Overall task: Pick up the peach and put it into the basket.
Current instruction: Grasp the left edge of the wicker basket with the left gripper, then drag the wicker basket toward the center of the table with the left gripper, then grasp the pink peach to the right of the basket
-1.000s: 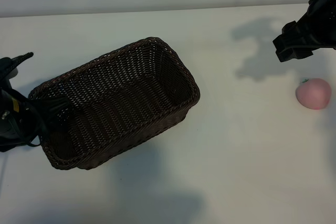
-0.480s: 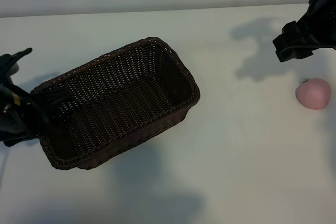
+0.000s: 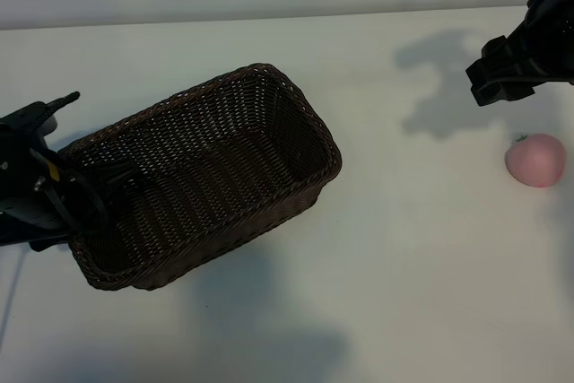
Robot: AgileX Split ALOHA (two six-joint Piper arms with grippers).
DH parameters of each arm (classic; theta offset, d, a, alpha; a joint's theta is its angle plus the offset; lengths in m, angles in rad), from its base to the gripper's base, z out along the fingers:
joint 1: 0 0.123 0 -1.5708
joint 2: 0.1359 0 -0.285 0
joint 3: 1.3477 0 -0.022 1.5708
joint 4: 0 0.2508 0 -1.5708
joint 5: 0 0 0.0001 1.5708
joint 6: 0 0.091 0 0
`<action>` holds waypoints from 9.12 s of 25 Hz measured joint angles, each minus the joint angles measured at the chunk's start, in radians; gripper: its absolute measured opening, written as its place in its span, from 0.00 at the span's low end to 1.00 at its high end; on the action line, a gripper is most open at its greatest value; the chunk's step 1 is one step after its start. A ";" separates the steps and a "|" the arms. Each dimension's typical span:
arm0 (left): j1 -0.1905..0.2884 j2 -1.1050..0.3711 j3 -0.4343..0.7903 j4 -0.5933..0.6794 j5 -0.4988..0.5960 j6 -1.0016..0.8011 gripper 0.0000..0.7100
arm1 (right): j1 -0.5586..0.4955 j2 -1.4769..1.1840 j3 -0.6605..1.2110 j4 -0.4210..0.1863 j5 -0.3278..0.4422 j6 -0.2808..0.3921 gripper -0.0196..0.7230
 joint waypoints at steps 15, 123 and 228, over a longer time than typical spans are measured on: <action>0.001 0.070 0.001 -0.002 -0.037 0.013 0.72 | 0.000 0.000 0.000 0.000 0.001 0.000 0.82; 0.101 0.299 -0.582 -0.672 0.227 0.966 0.35 | 0.000 0.000 0.000 0.004 0.021 0.001 0.82; 0.430 -0.333 -0.838 -0.359 0.703 0.990 0.84 | 0.000 0.000 0.000 0.004 0.036 0.001 0.82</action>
